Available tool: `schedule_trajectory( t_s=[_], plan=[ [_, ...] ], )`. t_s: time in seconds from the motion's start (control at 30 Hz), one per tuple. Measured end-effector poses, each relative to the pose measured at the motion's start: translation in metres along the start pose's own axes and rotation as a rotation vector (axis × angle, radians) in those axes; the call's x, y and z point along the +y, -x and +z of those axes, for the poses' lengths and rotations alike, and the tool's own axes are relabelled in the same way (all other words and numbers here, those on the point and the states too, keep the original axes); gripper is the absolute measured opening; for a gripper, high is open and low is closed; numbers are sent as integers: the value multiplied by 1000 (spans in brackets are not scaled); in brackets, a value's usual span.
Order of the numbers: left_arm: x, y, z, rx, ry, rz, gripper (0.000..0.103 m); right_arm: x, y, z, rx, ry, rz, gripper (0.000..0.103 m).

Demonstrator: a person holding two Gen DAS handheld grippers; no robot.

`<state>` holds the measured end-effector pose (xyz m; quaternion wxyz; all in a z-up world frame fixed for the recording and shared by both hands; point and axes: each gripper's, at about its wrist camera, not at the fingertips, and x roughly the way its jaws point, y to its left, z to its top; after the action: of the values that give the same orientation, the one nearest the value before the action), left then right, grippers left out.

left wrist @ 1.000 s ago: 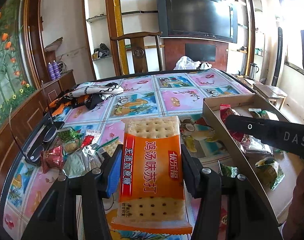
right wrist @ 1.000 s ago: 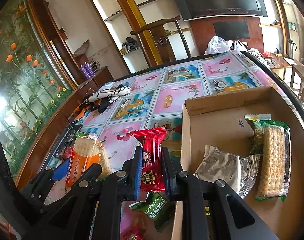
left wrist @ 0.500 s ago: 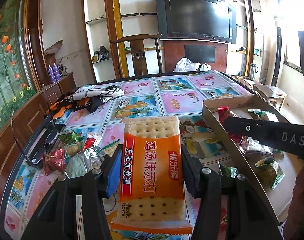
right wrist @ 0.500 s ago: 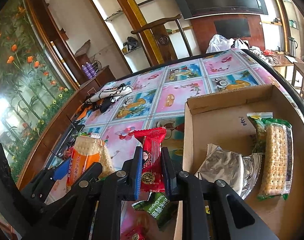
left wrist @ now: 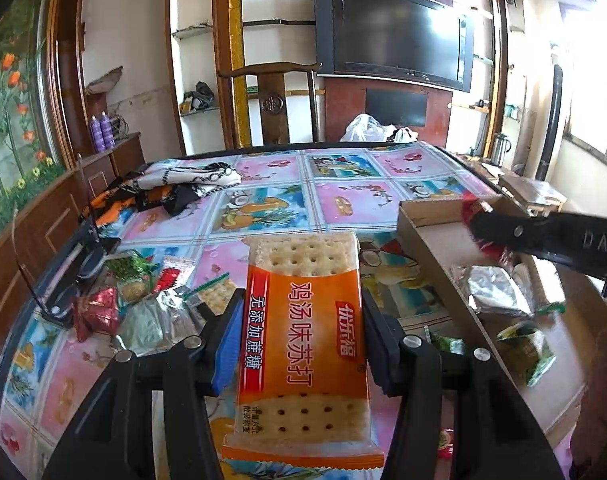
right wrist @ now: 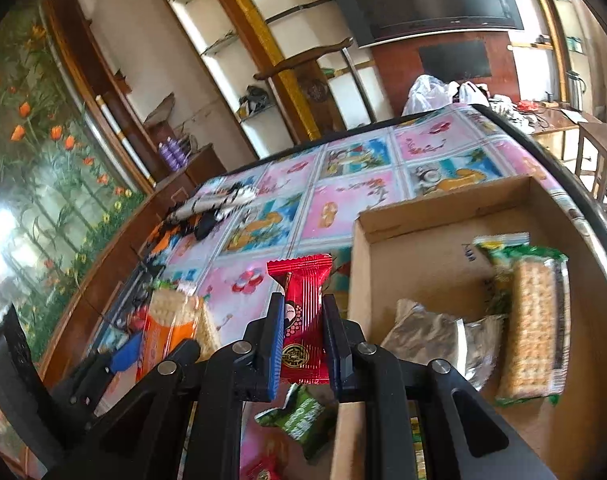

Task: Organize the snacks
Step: 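Lower the orange pack and red candy into the box and open both grippers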

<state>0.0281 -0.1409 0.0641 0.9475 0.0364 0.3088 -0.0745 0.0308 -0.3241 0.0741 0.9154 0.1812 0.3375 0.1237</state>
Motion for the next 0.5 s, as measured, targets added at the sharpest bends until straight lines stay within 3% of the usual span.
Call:
schedule_trajectory(
  t_s=[0.23,0.4,0.5],
  plan=[
    [-32,2,18,5,4,-99,52,-49,25,19,-72,-112,-74,19],
    [-79,-15,32,85,10,-281,52,-85,30,26,-74,-197,-129,19],
    [-103,-30,33,141,15,-350,52,-102,27,30,-61,-233,-140,19]
  ],
)
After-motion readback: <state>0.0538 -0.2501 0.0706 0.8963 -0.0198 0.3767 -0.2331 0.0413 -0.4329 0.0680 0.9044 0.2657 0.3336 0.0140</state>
